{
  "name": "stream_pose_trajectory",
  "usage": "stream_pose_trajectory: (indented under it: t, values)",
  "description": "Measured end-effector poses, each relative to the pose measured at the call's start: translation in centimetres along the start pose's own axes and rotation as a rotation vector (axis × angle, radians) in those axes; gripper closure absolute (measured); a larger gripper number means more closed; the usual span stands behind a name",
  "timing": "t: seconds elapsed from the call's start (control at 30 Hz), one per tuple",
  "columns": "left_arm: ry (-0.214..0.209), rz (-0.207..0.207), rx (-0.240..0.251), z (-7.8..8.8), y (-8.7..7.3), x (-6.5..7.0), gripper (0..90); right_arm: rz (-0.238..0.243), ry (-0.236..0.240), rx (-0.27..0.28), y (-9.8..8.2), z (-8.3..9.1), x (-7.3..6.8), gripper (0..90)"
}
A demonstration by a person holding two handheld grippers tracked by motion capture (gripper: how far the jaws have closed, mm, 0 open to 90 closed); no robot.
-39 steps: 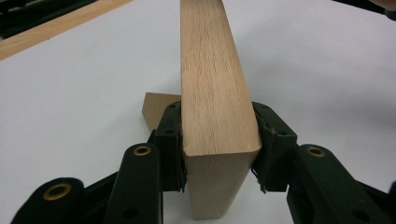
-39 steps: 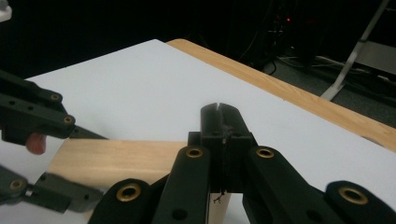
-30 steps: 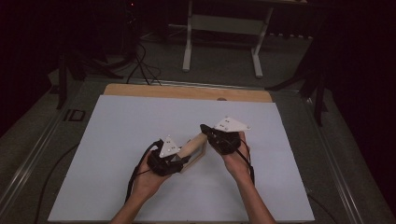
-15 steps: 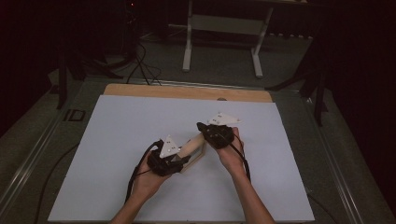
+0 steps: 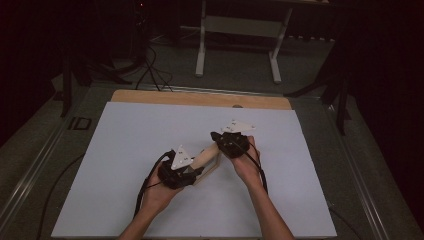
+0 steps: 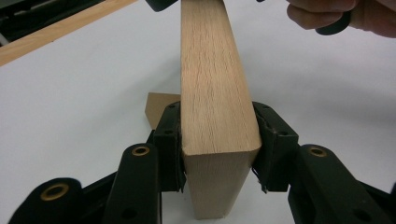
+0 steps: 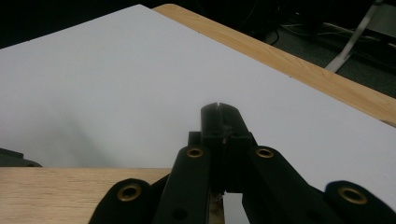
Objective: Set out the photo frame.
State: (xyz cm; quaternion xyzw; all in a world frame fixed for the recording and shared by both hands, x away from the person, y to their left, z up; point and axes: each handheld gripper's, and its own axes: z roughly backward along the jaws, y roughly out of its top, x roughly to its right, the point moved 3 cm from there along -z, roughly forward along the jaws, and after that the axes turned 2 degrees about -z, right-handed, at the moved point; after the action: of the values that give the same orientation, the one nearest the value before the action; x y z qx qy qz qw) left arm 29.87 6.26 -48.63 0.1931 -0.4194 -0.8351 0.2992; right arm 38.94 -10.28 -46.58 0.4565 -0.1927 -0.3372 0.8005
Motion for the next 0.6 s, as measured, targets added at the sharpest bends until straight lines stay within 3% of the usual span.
stream_pose_trajectory:
  t: [0.6]
  values:
    - [0.048, 0.031, -0.006, 0.1, -0.2, -1.0, 53.9, 0.042, -0.017, -0.021, -0.3, 1.2, -0.5, 89.8]
